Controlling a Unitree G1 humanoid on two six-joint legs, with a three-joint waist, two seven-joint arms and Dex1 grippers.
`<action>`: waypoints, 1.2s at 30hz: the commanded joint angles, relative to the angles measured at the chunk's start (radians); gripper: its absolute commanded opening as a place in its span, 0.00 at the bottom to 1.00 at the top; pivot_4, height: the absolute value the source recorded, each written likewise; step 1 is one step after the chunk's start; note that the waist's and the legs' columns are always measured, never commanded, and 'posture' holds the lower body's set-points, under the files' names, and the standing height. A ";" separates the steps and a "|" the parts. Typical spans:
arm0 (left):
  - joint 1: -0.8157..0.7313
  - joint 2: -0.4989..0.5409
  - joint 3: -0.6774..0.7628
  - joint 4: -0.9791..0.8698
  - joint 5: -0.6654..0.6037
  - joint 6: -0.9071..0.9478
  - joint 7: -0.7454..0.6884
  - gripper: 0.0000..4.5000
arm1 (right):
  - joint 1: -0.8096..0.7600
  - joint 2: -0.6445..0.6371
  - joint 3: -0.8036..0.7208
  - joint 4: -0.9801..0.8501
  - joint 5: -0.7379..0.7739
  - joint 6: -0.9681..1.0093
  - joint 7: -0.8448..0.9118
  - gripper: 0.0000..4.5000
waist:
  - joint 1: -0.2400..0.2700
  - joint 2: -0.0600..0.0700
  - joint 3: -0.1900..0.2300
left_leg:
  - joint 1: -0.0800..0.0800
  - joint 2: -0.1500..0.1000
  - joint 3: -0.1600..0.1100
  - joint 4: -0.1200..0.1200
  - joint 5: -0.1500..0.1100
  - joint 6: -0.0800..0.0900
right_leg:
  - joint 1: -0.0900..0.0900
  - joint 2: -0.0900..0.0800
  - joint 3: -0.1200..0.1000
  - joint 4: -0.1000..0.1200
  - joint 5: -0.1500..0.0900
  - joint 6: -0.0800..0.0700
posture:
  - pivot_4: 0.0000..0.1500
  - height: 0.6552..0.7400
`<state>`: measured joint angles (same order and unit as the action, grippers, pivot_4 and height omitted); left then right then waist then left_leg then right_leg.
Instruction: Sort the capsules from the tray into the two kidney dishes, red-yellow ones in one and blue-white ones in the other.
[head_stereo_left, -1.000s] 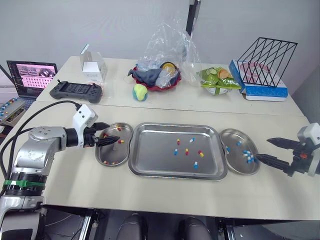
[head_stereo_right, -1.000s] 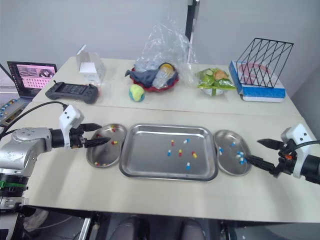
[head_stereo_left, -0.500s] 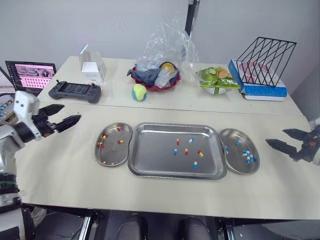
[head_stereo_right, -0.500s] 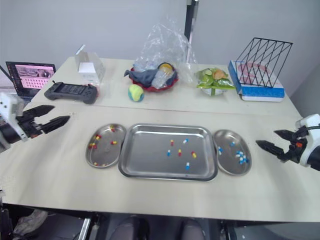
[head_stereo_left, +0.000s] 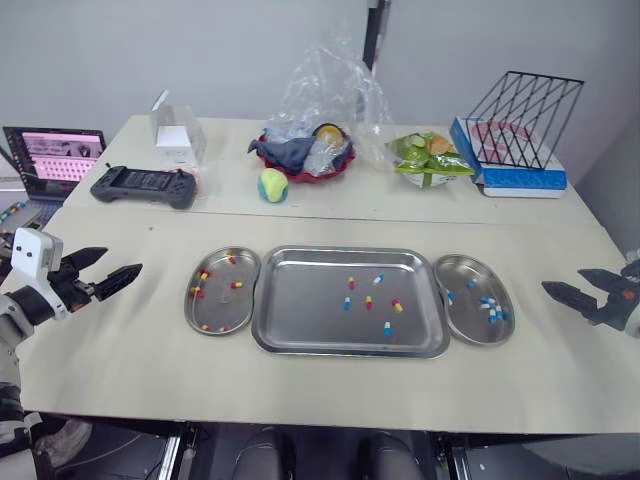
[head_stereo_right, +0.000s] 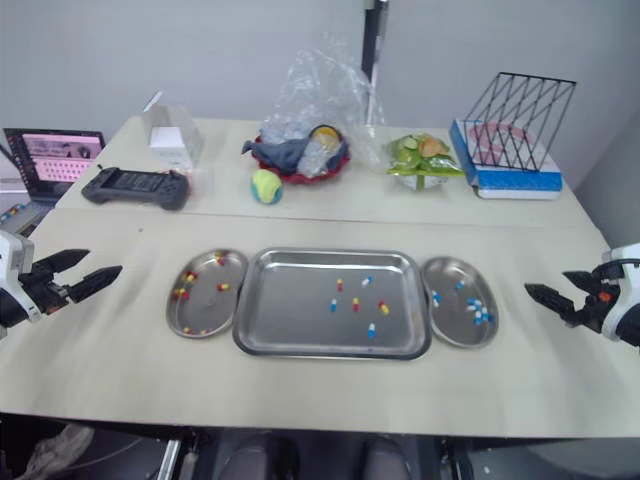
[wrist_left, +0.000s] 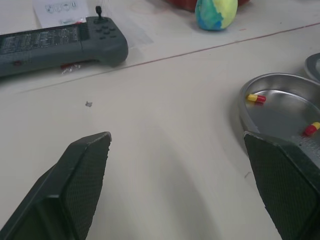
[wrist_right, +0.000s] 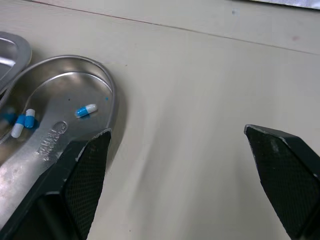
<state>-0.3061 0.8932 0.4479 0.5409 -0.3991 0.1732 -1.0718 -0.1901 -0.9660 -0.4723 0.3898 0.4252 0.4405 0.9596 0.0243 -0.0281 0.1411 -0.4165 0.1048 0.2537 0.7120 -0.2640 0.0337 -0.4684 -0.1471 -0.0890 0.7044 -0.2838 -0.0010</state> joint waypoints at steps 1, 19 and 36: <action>-0.019 0.005 0.019 -0.023 -0.021 -0.024 0.003 0.99 | 0.002 -0.011 -0.029 -0.005 -0.005 -0.047 -0.004 1.00 | -0.005 -0.004 -0.001 | 0.006 0.006 0.017 -0.001 -0.004 -0.005 | -0.007 0.000 0.002 0.003 0.002 -0.004 | 1.00 0.39; -0.018 -0.004 0.014 -0.022 -0.012 -0.042 0.000 0.99 | 0.034 -0.002 -0.018 -0.069 -0.007 -0.081 0.019 1.00 | -0.074 0.001 -0.002 | 0.008 0.000 -0.018 0.008 -0.010 -0.007 | 0.012 0.003 -0.013 0.012 -0.004 0.004 | 1.00 0.39; -0.007 -0.006 0.012 -0.033 -0.016 -0.058 -0.008 0.99 | 0.014 -0.006 -0.034 -0.073 0.024 -0.003 0.013 1.00 | -0.015 0.012 0.004 | -0.013 -0.061 -0.134 0.004 0.009 0.016 | 0.077 -0.035 -0.071 -0.011 -0.015 0.033 | 1.00 0.40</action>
<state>-0.3075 0.8771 0.4443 0.5363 -0.3986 0.1355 -1.0746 -0.1769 -0.9560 -0.4758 0.3430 0.4367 0.4403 0.9745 0.0088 -0.0166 0.1446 -0.4292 0.0439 0.1198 0.7150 -0.2546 0.0500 -0.3924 -0.1814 -0.1596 0.6936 -0.2985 0.0319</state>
